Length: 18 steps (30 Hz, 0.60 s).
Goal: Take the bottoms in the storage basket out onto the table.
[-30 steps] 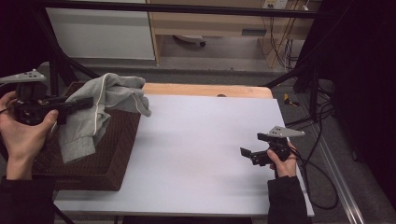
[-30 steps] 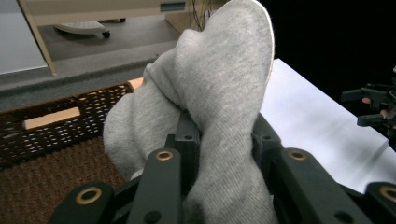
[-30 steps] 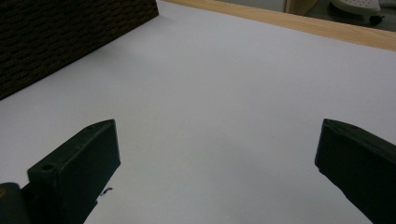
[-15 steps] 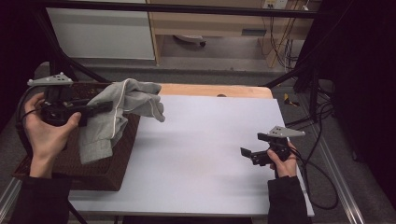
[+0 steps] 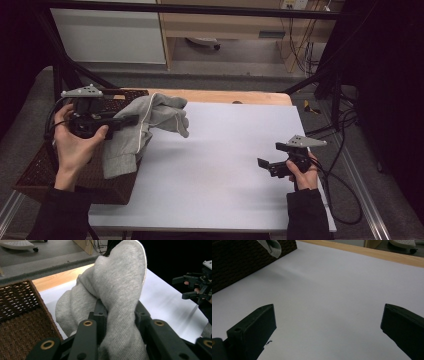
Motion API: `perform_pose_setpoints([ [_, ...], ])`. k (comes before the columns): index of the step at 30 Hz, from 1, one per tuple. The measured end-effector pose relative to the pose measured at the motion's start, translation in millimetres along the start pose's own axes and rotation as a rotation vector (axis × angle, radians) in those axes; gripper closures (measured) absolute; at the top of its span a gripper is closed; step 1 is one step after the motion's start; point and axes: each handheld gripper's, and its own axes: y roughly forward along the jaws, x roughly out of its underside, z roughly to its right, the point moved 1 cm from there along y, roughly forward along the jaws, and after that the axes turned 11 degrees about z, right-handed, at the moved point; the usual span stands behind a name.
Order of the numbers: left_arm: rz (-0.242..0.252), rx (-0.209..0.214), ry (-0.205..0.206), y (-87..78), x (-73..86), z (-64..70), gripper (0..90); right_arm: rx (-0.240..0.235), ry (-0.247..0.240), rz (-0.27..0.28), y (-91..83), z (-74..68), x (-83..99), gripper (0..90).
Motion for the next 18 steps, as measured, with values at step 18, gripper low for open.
perform_pose_setpoints([
  [18,-0.036,0.024,0.021,28.7,13.0,15.7,70.1,0.0,0.0,0.0,0.3,0.0,0.2,0.4],
])
